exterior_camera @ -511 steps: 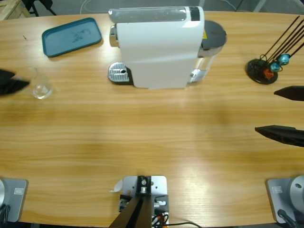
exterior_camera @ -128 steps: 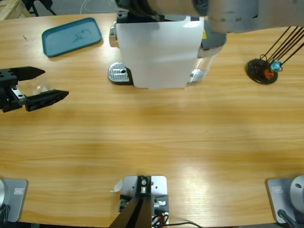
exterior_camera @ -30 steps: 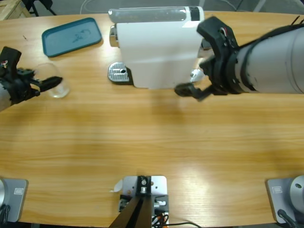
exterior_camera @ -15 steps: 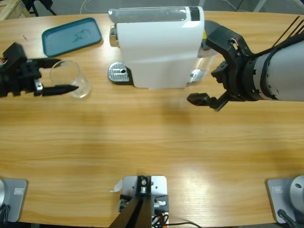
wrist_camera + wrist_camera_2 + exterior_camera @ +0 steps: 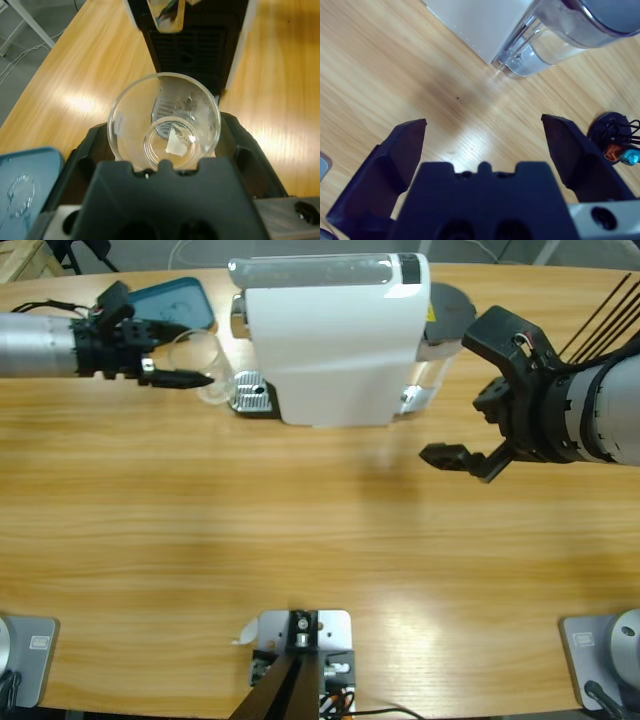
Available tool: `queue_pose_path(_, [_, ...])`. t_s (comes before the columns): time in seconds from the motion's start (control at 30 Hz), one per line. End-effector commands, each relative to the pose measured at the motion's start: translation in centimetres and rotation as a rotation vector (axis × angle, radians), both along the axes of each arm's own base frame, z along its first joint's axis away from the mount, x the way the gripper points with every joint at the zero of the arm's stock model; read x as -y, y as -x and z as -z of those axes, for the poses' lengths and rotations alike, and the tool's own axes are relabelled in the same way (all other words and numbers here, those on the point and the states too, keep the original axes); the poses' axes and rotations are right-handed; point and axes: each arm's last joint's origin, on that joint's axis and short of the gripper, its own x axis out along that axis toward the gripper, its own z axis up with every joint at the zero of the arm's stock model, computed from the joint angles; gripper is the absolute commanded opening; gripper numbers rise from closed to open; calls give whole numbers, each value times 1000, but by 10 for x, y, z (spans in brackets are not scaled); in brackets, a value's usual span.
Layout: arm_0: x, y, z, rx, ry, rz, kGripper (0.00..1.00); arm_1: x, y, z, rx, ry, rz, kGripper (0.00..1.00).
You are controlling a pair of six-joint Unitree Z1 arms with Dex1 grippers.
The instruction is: Pour coffee
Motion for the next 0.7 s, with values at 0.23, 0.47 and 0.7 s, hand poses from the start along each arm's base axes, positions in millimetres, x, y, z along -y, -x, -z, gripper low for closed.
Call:
queue_pose_path(0.23, [32,-11,24,-55,-6,62,0,-9,-4,14,-6,24,8,1000])
queue_pose_path(0.47, [40,-12,23,-43,-12,72,0,-6,-2,15,-8,23,7,1000])
queue_pose_path(0.7, [42,-14,23,-70,-5,59,0,-7,-2,13,-17,-1,15,1000])
